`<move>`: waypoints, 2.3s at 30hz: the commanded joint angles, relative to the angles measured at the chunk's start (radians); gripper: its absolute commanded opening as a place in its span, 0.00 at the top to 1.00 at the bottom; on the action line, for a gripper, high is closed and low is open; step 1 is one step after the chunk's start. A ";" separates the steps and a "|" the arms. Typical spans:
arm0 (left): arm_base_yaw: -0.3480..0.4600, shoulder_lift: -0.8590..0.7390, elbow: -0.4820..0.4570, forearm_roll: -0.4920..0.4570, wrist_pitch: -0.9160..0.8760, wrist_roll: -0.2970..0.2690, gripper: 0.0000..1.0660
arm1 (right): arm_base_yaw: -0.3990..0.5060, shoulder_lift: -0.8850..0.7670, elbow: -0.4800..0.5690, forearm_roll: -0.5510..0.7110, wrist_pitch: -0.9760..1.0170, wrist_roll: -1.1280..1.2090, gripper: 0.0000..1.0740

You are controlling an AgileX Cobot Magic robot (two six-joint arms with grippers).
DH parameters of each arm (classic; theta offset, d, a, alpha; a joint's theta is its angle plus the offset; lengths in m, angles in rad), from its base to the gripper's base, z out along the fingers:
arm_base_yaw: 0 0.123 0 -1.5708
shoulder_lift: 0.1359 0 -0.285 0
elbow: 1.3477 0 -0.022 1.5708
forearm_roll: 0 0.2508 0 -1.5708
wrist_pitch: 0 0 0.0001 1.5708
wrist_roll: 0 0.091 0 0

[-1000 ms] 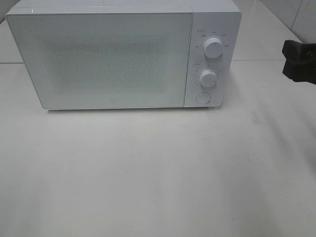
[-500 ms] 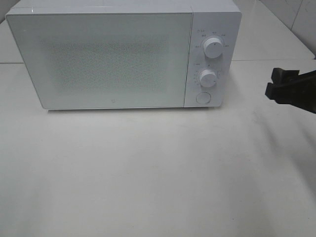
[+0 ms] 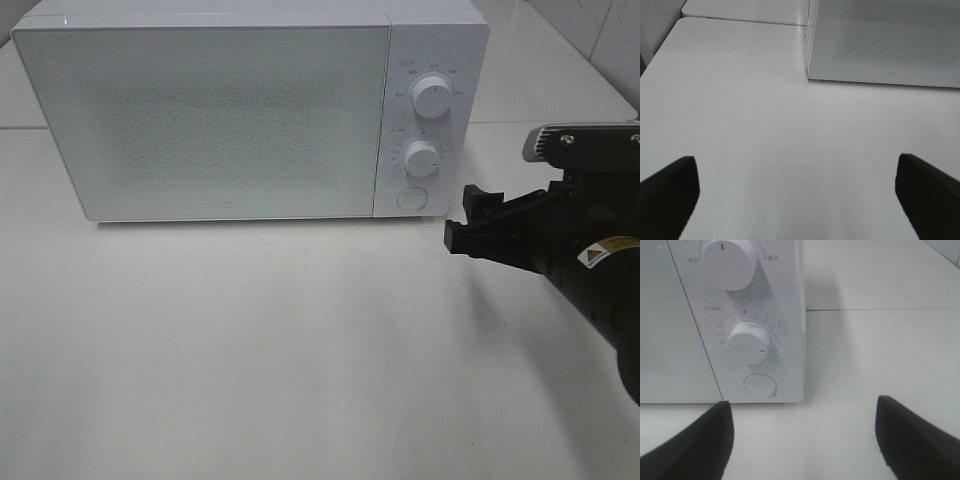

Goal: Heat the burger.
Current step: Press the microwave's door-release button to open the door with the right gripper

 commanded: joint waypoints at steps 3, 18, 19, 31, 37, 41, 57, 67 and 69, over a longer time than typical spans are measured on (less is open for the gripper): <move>0.004 -0.016 0.003 -0.004 -0.005 0.002 0.06 | 0.080 0.042 -0.050 0.083 -0.013 -0.041 0.29; 0.004 -0.016 0.003 -0.004 -0.005 0.002 0.06 | 0.132 0.075 -0.096 0.147 -0.005 0.130 0.32; 0.004 -0.016 0.003 -0.004 -0.005 0.002 0.06 | 0.132 0.075 -0.096 0.147 -0.002 0.175 0.33; 0.004 -0.016 0.003 -0.004 -0.005 0.002 0.06 | 0.132 0.075 -0.096 0.143 0.070 0.898 0.60; 0.004 -0.016 0.003 -0.004 -0.005 0.002 0.06 | 0.132 0.075 -0.096 0.142 0.074 1.239 0.80; 0.004 -0.016 0.003 -0.004 -0.005 0.002 0.06 | 0.132 0.075 -0.096 0.142 0.074 1.355 0.88; 0.004 -0.016 0.003 -0.004 -0.005 0.002 0.06 | 0.129 0.164 -0.159 0.150 0.064 1.523 1.00; 0.004 -0.016 0.003 -0.004 -0.005 0.002 0.06 | 0.106 0.278 -0.261 0.172 0.066 1.521 1.00; 0.004 -0.016 0.003 -0.004 -0.005 0.002 0.06 | 0.094 0.291 -0.280 0.171 0.066 1.511 1.00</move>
